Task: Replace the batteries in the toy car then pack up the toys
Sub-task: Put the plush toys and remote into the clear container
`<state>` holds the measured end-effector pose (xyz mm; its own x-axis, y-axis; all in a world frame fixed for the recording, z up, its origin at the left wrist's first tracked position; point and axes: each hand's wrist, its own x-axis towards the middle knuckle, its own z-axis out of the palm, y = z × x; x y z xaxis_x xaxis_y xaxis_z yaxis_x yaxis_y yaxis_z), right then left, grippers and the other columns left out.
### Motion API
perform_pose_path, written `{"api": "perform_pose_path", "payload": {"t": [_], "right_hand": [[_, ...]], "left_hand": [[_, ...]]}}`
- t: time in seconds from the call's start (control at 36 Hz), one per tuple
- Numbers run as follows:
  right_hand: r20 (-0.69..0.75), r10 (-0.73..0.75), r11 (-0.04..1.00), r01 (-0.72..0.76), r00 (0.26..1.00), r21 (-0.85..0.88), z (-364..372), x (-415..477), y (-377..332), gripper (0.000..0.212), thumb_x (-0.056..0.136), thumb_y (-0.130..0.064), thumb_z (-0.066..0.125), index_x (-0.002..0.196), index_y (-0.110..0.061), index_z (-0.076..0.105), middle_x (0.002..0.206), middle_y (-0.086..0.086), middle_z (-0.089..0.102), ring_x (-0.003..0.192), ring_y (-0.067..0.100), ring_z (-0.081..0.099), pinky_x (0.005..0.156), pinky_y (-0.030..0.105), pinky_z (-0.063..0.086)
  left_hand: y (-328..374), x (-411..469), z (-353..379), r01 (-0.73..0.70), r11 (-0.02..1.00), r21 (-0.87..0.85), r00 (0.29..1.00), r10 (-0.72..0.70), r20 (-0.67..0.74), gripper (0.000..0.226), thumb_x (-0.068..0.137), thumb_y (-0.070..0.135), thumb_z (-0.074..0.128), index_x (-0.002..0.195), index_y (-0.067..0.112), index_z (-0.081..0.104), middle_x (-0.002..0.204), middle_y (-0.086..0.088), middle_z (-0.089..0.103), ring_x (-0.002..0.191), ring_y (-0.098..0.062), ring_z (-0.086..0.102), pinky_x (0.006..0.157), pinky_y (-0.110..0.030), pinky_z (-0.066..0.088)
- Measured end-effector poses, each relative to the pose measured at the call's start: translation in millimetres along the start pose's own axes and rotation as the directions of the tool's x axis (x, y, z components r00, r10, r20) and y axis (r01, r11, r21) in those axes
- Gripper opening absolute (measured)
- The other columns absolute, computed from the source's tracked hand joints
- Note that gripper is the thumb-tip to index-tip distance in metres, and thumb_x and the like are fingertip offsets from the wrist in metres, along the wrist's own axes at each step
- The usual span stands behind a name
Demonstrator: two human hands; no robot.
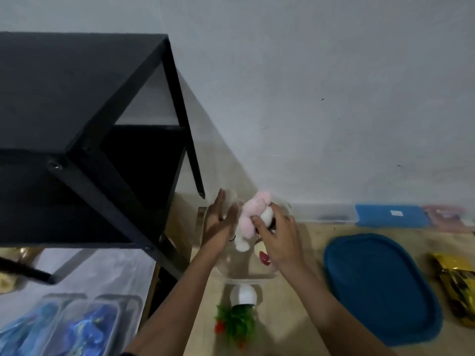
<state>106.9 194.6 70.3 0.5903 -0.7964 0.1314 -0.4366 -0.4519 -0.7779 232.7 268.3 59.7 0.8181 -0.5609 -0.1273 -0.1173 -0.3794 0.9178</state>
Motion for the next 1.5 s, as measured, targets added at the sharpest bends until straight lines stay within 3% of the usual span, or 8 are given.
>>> {"api": "perform_pose_path", "payload": {"t": [0.06,0.19,0.33,0.44,0.58,0.75,1.06,1.5], "right_hand": [[0.004,0.060,0.998,-0.060,0.998,-0.013,11.0,8.2,3.6,0.034,0.079,-0.066,0.041,0.098,-0.039,0.048,0.082,-0.019,0.057,0.089,0.019,0.055,0.072,0.038,0.046],[0.003,0.260,0.965,-0.260,0.966,-0.035,33.0,20.3,16.0,0.032,0.080,-0.070,0.039,0.095,-0.043,0.046,0.077,-0.020,0.055,0.099,0.022,0.052,0.089,0.050,0.043],[0.063,0.444,0.884,-0.426,0.894,-0.191,51.1,30.4,27.9,0.058,0.079,-0.071,0.026,0.115,-0.030,0.047,0.108,0.001,0.061,0.113,0.031,0.048,0.092,0.052,0.038],[0.099,0.505,0.850,-0.474,0.857,-0.231,51.8,28.5,34.7,0.057,0.092,-0.050,0.040,0.134,-0.012,0.034,0.133,0.014,0.042,0.125,0.035,0.035,0.097,0.049,0.033],[0.281,0.294,0.955,-0.268,0.914,-0.125,26.3,26.8,31.0,0.083,0.085,-0.034,0.062,0.147,-0.017,0.009,0.150,0.011,0.016,0.138,0.028,0.013,0.109,0.037,0.020],[0.664,0.167,0.959,0.037,0.729,-0.282,15.1,21.8,37.9,0.122,0.072,-0.027,0.078,0.145,-0.028,-0.020,0.149,0.000,-0.036,0.138,0.024,-0.028,0.116,0.041,0.001],[0.562,0.166,0.940,0.042,0.810,-0.338,39.2,32.3,63.3,0.107,0.077,-0.032,0.073,0.147,-0.035,-0.008,0.152,-0.008,-0.029,0.145,0.027,-0.005,0.114,0.052,0.018],[0.513,0.138,0.963,0.006,0.847,-0.269,22.7,16.8,50.5,0.082,0.086,-0.021,0.062,0.147,-0.037,0.009,0.157,-0.009,-0.011,0.143,0.029,0.011,0.112,0.041,0.026]], "left_hand": [[-8.4,13.5,5.6,0.022,0.997,0.077,0.999,-0.024,0.026,0.063,0.085,0.056,0.051,0.142,0.038,0.033,0.122,-0.018,0.058,0.106,-0.037,0.059,0.087,-0.041,0.052],[-17.7,26.1,17.5,0.071,0.987,0.146,0.989,-0.089,0.120,0.060,0.095,0.032,0.052,0.148,0.027,0.024,0.146,-0.008,0.036,0.133,-0.022,0.035,0.073,-0.002,0.019],[-34.1,31.5,26.8,0.067,0.981,0.182,0.972,-0.105,0.210,0.076,0.091,0.029,0.059,0.149,0.032,0.010,0.151,-0.008,0.026,0.138,-0.024,0.031,0.094,-0.018,0.025],[-38.4,31.1,20.5,-0.001,0.959,0.283,0.961,-0.077,0.264,0.071,0.095,0.020,0.051,0.150,0.029,0.007,0.156,-0.006,0.017,0.141,-0.019,0.022,0.101,-0.018,0.021],[-42.0,31.1,10.1,-0.125,0.906,0.404,0.950,-0.009,0.313,0.066,0.093,0.009,0.049,0.149,0.029,0.019,0.159,0.003,0.003,0.146,-0.015,0.004,0.112,-0.023,0.016],[-44.8,29.2,13.1,-0.178,0.867,0.466,0.874,-0.078,0.479,0.072,0.090,0.010,0.058,0.149,0.028,0.021,0.159,0.003,0.001,0.146,-0.019,0.008,0.116,-0.031,0.018],[-50.5,33.6,12.8,-0.192,0.881,0.432,0.858,-0.062,0.510,0.070,0.090,0.016,0.061,0.148,0.027,0.025,0.160,0.001,0.002,0.146,-0.019,0.008,0.113,-0.030,0.018],[-39.5,0.6,9.0,-0.192,0.769,0.610,0.902,-0.107,0.418,0.059,0.096,0.017,0.047,0.148,0.026,0.021,0.159,0.000,0.007,0.143,-0.026,0.015,0.112,-0.041,0.029]]}}
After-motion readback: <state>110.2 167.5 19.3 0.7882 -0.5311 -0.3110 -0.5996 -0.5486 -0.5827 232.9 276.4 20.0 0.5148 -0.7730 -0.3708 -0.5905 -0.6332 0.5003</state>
